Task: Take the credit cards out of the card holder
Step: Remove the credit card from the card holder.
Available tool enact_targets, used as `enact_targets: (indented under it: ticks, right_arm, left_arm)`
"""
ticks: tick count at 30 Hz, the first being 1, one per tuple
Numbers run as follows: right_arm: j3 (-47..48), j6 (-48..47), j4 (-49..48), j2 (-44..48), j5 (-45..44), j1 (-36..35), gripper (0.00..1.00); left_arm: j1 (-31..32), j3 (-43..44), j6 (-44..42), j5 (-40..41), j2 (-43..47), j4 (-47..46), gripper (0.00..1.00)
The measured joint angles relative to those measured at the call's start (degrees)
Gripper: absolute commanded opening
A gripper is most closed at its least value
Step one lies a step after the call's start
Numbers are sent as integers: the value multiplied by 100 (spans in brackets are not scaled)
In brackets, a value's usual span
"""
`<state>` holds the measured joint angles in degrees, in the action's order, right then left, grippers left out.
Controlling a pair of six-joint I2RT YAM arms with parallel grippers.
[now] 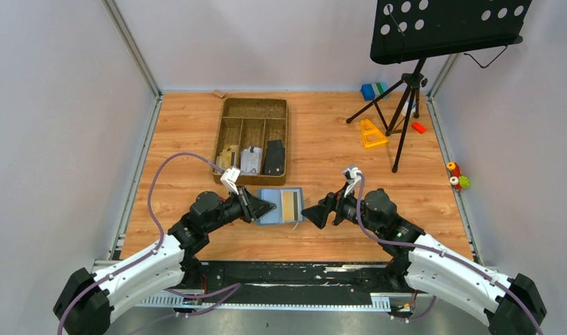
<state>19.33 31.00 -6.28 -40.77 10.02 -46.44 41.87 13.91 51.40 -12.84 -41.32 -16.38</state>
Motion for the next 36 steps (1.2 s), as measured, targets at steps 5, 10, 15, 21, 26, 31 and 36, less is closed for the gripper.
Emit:
enact_targets:
  ticks: [5,10,15,21,26,31,36]
  right_arm:
    - [0,229,15,52,17,17,99]
    - [-37,612,-92,140,278,326,98]
    - [-334,1207,-649,22,933,951,88]
    - [-625,1871,-1742,-450,1764,1187,55]
    - [-643,2175,-2448,-566,2190,1187,16]
    - [-645,2319,-2632,-560,2341,1204,0]
    - [-643,2293,-2347,-398,2284,1209,0]
  left_arm:
    - [4,-190,317,-282,-103,-758,0]
    - [4,-297,636,-516,-111,-1434,0]
    - [4,-297,831,-772,-111,-1853,0]
    - [4,-297,1016,-997,-199,-2116,0]
    - [4,-297,1132,-1110,-420,-2247,0]
    - [4,-286,1143,-1104,-481,-2212,6]
    - [33,-116,907,-817,-118,-1360,11]
